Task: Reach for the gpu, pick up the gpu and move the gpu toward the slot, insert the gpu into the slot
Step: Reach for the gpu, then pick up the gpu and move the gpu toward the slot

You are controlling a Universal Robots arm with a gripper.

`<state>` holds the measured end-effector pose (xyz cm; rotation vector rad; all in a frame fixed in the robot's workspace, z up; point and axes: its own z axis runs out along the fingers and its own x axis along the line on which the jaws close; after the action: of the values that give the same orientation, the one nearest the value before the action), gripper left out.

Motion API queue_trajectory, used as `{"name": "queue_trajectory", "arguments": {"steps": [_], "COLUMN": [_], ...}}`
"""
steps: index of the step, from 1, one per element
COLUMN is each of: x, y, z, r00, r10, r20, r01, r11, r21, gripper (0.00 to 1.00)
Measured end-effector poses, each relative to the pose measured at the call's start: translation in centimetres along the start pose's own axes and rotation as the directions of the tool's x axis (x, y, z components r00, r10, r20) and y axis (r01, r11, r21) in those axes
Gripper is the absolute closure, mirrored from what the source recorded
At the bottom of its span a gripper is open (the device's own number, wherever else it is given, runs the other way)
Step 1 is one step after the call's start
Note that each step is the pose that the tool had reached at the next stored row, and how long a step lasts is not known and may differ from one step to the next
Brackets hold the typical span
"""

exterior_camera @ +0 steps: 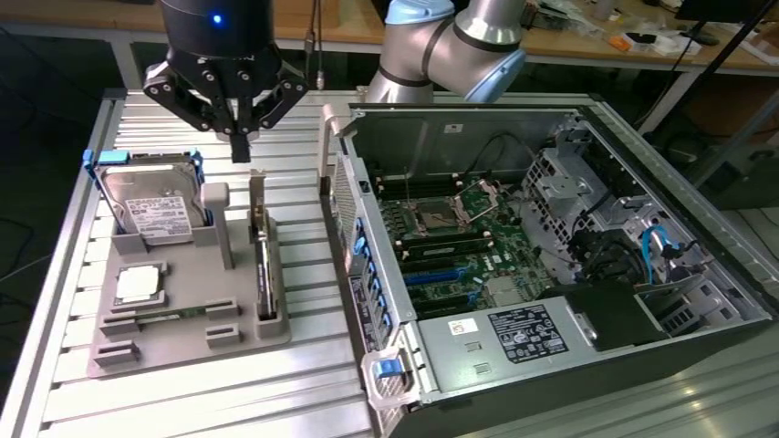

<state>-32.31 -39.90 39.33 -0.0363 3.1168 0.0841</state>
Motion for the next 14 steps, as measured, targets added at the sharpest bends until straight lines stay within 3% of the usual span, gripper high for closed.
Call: {"name": "queue_trajectory", "arguments": {"steps": [14], "x": [0.01], "y": [0.00], "z": [0.00], "r00": [1.0000], "r10": [0.000], "r20": [0.0000], "r01": [0.000], "r11": [1.0000], "r21": [0.0000], "gripper": [0.89]}}
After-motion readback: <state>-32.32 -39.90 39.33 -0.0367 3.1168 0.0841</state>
